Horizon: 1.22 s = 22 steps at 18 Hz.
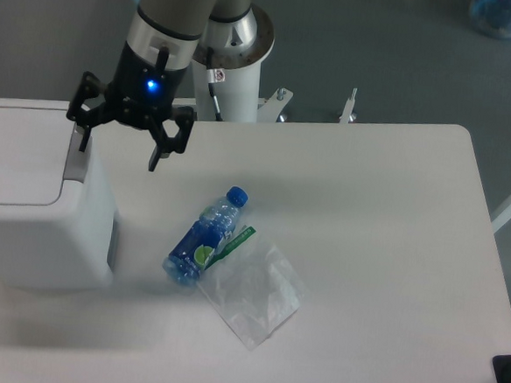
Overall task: Open the trash can
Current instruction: 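Push the gripper against the lid edge to swing the lid open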
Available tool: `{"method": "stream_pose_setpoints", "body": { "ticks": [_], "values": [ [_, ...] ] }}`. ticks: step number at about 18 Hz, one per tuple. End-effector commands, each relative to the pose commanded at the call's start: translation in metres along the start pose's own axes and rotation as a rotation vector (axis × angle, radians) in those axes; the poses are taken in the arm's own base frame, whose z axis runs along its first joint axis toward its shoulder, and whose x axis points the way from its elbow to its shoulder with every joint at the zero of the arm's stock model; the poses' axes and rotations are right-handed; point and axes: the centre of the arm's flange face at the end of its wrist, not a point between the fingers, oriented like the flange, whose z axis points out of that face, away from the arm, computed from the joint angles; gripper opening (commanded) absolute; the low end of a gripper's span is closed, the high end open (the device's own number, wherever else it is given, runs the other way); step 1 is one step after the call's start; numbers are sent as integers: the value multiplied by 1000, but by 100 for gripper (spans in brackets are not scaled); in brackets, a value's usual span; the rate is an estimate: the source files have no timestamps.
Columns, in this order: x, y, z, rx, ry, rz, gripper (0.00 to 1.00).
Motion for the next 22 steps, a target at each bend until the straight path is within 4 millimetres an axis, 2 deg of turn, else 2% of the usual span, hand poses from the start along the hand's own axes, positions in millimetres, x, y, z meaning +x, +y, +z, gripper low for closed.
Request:
{"method": "stream_pose_setpoints", "body": {
  "ticks": [4,10,22],
  "values": [
    [-3,0,9,-11,1,-2,100],
    [-2,-2,7,6,-3,7,100],
    [-10,-5,20,-12,-7,-1,100]
  ]
}}
